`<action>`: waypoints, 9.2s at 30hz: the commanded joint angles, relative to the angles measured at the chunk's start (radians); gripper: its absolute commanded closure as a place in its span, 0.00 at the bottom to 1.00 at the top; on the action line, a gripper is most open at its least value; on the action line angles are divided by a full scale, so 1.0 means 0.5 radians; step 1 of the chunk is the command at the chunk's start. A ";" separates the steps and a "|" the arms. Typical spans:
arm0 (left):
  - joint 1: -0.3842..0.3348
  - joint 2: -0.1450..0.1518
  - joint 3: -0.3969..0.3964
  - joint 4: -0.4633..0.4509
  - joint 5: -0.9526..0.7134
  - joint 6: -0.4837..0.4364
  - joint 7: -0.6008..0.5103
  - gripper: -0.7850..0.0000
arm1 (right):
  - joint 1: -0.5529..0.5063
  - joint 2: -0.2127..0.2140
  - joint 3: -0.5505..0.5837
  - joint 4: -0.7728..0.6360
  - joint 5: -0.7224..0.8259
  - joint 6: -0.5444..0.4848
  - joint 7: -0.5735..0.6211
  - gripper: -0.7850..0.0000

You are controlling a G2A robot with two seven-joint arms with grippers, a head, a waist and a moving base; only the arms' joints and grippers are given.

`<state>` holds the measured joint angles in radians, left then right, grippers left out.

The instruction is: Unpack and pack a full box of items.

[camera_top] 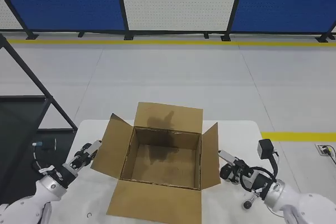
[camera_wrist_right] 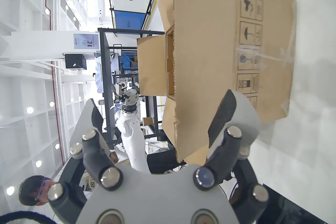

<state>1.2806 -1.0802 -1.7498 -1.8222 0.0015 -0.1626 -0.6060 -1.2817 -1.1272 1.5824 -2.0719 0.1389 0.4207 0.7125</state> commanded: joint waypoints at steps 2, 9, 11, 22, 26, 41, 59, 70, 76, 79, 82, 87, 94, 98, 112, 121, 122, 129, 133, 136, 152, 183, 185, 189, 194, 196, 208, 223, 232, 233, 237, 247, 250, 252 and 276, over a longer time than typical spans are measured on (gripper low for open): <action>0.012 -0.002 -0.021 -0.009 -0.059 -0.020 0.065 0.00 | -0.104 0.017 0.159 -0.068 -0.036 0.051 0.005 0.00; 0.003 -0.002 -0.021 -0.010 -0.155 -0.068 0.107 0.00 | -0.399 0.055 0.540 -0.271 -0.137 0.214 0.090 0.00; -0.009 -0.001 -0.009 -0.004 -0.170 -0.058 0.094 0.00 | -0.463 0.060 0.632 -0.301 -0.138 0.270 0.106 0.00; -0.009 -0.001 -0.009 -0.004 -0.170 -0.058 0.094 0.00 | -0.536 0.062 0.755 -0.364 -0.107 0.379 0.056 0.00; -0.009 -0.001 -0.009 -0.004 -0.170 -0.058 0.094 0.00 | -0.551 0.064 0.721 -0.373 -0.183 0.410 0.001 0.00; -0.009 -0.001 -0.009 -0.004 -0.170 -0.058 0.094 0.00 | -0.083 0.195 -0.085 0.166 -1.248 1.170 0.204 0.00; -0.009 -0.001 -0.009 -0.004 -0.170 -0.058 0.094 0.00 | 0.152 0.450 -0.448 0.539 -1.207 1.183 0.191 0.00; -0.009 -0.001 -0.009 -0.004 -0.170 -0.058 0.094 0.00 | 0.137 0.442 -0.432 0.560 -1.179 1.119 0.108 0.00; -0.009 -0.001 -0.009 -0.004 -0.170 -0.058 0.094 0.00 | 0.262 0.439 -0.508 0.683 -1.287 1.183 0.191 0.00; -0.009 -0.001 -0.009 -0.004 -0.170 -0.058 0.094 0.00 | 0.318 0.451 -0.595 0.759 -1.319 1.183 0.191 0.00; -0.009 -0.001 -0.009 -0.004 -0.170 -0.058 0.094 0.00 | 0.381 0.473 -0.691 0.829 -1.306 1.181 0.193 0.00; -0.009 -0.001 -0.009 -0.004 -0.170 -0.058 0.094 0.00 | 0.528 0.521 -0.854 0.963 -1.236 1.183 0.191 0.00; -0.009 -0.001 -0.009 -0.004 -0.170 -0.058 0.094 0.00 | 0.653 0.588 -0.997 1.013 -1.123 1.183 0.191 0.44; -0.009 -0.001 -0.009 -0.004 -0.170 -0.058 0.094 0.00 | 0.691 0.626 -1.061 1.020 -1.095 1.183 0.191 0.52; -0.009 -0.001 -0.009 -0.004 -0.170 -0.058 0.094 0.00 | 0.863 0.714 -1.316 1.096 -0.899 1.183 0.191 0.56; -0.009 -0.001 -0.009 -0.004 -0.170 -0.058 0.094 0.00 | 0.985 0.739 -1.476 1.165 -0.776 1.183 0.191 0.62; -0.009 -0.001 -0.009 -0.004 -0.170 -0.058 0.094 0.00 | 0.997 0.741 -1.491 1.170 -0.764 1.183 0.191 0.65; -0.009 -0.001 -0.009 -0.004 -0.170 -0.058 0.094 0.00 | 1.075 0.757 -1.571 1.212 -0.691 1.183 0.191 0.95; -0.009 -0.001 -0.009 -0.004 -0.170 -0.058 0.094 0.00 | 1.096 0.774 -1.556 1.218 -0.651 1.183 0.191 1.00; -0.009 -0.001 -0.009 -0.004 -0.170 -0.058 0.094 0.00 | 1.066 0.803 -1.480 1.192 -0.630 1.183 0.191 1.00; -0.009 -0.001 -0.009 -0.004 -0.170 -0.058 0.094 0.00 | 0.096 0.975 -0.303 0.194 -0.288 1.183 -0.347 1.00; -0.002 0.015 -0.040 0.006 -0.152 0.152 0.102 0.00 | 0.318 1.059 -0.264 -0.556 -1.141 0.494 0.061 1.00; 0.022 0.015 -0.064 0.006 -0.187 0.159 0.114 0.00 | 0.513 1.047 -0.385 -0.556 -1.162 0.406 0.156 1.00; 0.076 0.015 -0.105 0.006 -0.223 0.165 0.155 0.00 | 0.902 1.001 -0.716 -0.556 -1.313 0.379 0.310 1.00; 0.101 0.013 -0.124 0.005 -0.249 0.164 0.211 0.00 | 1.163 0.945 -0.982 -0.555 -1.437 0.418 0.398 1.00; 0.101 0.013 -0.124 0.005 -0.249 0.164 0.211 0.00 | 1.163 0.945 -0.982 -0.555 -1.437 0.418 0.398 1.00; 0.101 0.013 -0.124 0.005 -0.249 0.164 0.211 0.00 | 1.160 0.945 -0.981 -0.556 -1.439 0.405 0.384 1.00; 0.075 0.025 -0.143 -0.002 -0.212 0.241 0.211 0.00 | 2.046 0.605 -1.750 -0.082 -1.280 -0.244 0.404 1.00; 0.127 0.029 -0.191 -0.019 -0.259 0.235 0.216 0.00 | 2.647 0.119 -2.429 0.625 -1.175 -0.285 0.453 1.00; 0.130 0.029 -0.195 -0.021 -0.263 0.235 0.216 0.00 | 2.672 0.064 -2.485 0.696 -1.158 -0.305 0.444 1.00; 0.138 0.031 -0.206 -0.032 -0.285 0.230 0.209 0.00 | 2.737 -0.143 -2.662 0.956 -1.131 -0.396 0.425 1.00; 0.137 0.032 -0.205 -0.039 -0.300 0.222 0.201 0.00 | 2.744 -0.366 -2.771 1.264 -1.108 -0.481 0.400 1.00; 0.137 0.032 -0.205 -0.039 -0.300 0.222 0.201 0.00 | 2.744 -0.366 -2.771 1.264 -1.108 -0.481 0.400 1.00; 0.137 0.032 -0.205 -0.039 -0.300 0.222 0.201 0.00 | 2.744 -0.366 -2.771 1.264 -1.108 -0.481 0.400 1.00; 0.137 0.032 -0.205 -0.039 -0.300 0.222 0.201 0.00 | 2.610 -0.768 -2.825 2.297 -1.006 -0.955 0.654 1.00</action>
<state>1.3493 -1.0644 -1.8520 -1.8415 -0.1484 -0.0515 -0.5053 0.0264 -1.5004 0.1702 -0.9566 -0.3647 -0.0434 1.0433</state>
